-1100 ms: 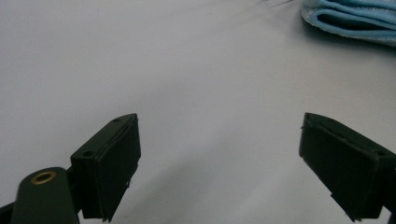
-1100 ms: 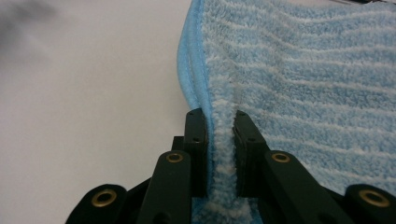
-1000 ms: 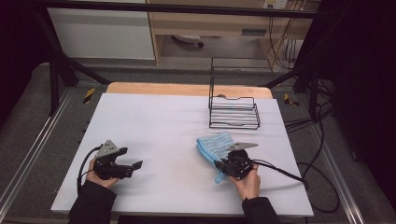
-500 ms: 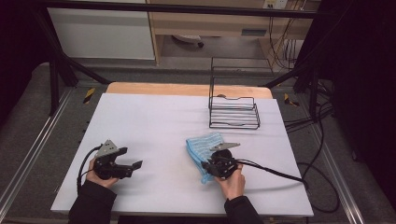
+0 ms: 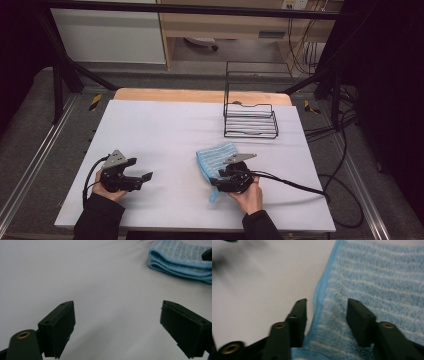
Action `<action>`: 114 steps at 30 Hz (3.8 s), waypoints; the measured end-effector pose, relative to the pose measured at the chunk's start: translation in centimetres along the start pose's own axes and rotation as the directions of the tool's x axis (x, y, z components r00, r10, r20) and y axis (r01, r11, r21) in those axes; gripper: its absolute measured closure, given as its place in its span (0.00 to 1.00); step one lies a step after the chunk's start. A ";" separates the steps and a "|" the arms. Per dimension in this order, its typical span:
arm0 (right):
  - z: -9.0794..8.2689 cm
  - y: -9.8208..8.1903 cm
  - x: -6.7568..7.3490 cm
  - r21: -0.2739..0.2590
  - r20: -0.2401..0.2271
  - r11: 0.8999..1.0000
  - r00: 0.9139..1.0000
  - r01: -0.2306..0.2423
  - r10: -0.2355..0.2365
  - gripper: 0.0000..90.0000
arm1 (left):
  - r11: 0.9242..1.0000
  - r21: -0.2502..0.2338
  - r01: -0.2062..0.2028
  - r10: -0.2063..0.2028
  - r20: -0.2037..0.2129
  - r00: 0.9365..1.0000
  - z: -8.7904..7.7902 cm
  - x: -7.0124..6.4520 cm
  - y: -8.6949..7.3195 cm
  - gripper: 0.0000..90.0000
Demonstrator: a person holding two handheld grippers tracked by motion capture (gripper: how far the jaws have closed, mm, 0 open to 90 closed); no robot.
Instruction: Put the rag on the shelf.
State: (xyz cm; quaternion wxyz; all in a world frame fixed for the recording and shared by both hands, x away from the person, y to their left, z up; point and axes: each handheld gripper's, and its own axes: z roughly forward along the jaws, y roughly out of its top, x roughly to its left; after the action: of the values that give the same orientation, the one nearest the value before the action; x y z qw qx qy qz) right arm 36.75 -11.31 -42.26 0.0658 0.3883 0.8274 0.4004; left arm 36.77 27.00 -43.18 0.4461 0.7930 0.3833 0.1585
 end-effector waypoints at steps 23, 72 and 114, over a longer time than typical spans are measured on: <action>-1.9 -2.4 -7.1 0.078 0.146 0.997 0.988 0.028 -0.039 0.84 | 1.000 0.007 0.000 0.000 0.002 1.000 0.3 -0.2 0.0 0.14; -4.3 -5.0 -6.0 -0.002 0.027 0.952 0.952 -0.305 0.305 0.92 | 1.000 0.011 0.015 -0.016 0.044 0.999 0.9 -2.0 0.8 0.21; -4.3 -5.6 -6.4 -0.069 0.089 0.994 0.992 -0.079 0.085 0.63 | 0.983 0.098 0.157 -0.167 0.106 0.980 11.4 -14.2 4.0 0.42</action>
State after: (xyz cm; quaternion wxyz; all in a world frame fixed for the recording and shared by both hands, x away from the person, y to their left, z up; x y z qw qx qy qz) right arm 36.10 -20.49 -44.65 0.0999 0.4377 0.7932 0.4114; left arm 36.07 8.48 -44.85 0.4427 0.7860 0.4274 0.0590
